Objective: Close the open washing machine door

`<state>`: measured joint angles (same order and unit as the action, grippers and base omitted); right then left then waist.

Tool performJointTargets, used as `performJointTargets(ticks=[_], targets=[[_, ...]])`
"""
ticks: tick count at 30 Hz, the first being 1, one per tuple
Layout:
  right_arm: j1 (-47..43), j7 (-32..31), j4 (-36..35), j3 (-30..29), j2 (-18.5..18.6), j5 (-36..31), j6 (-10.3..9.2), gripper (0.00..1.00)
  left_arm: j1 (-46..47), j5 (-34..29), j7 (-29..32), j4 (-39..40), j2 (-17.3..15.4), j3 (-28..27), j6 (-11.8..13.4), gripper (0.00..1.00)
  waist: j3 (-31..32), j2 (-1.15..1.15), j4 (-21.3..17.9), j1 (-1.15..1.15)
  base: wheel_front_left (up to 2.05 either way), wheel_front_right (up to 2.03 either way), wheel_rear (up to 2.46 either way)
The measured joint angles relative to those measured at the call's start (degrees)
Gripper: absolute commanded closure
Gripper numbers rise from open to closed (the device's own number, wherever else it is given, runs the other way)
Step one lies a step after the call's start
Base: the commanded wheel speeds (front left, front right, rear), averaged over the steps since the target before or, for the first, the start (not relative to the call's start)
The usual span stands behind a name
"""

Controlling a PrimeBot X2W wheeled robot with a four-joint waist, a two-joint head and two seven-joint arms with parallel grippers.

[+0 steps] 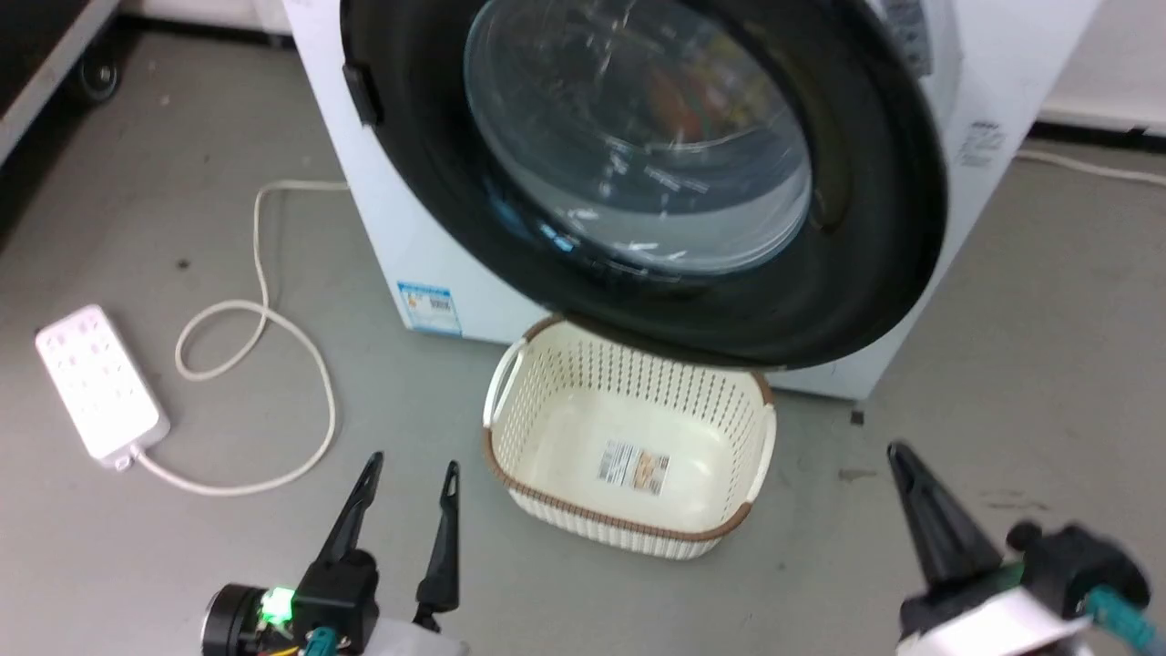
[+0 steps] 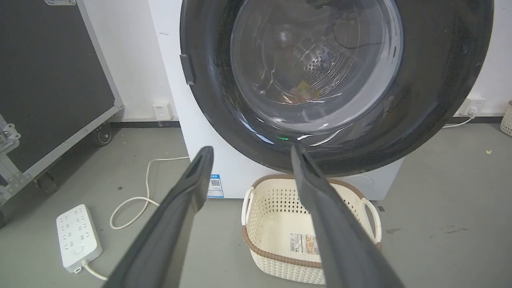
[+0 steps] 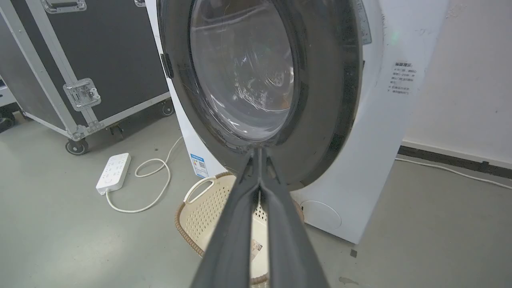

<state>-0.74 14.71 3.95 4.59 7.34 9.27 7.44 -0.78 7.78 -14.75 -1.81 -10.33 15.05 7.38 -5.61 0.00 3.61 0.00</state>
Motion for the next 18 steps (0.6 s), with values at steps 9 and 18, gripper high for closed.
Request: performJointTargets(ticks=[9,18], targets=[[13.34,-3.94,1.13,4.58,11.77,4.66,0.00,1.00,4.05,-0.81,0.00,-0.04,3.26,-0.45,-1.60,0.00,-7.35,0.00,2.46,0.01,0.00,0.00,0.00],[28.26,-6.02,7.50,7.62,22.43,11.95,0.00,1.00,6.89,-1.74,0.00,1.55,5.36,-1.71,-2.03,0.00,-14.84,0.00,5.58,0.01,0.00,0.00,0.00]])
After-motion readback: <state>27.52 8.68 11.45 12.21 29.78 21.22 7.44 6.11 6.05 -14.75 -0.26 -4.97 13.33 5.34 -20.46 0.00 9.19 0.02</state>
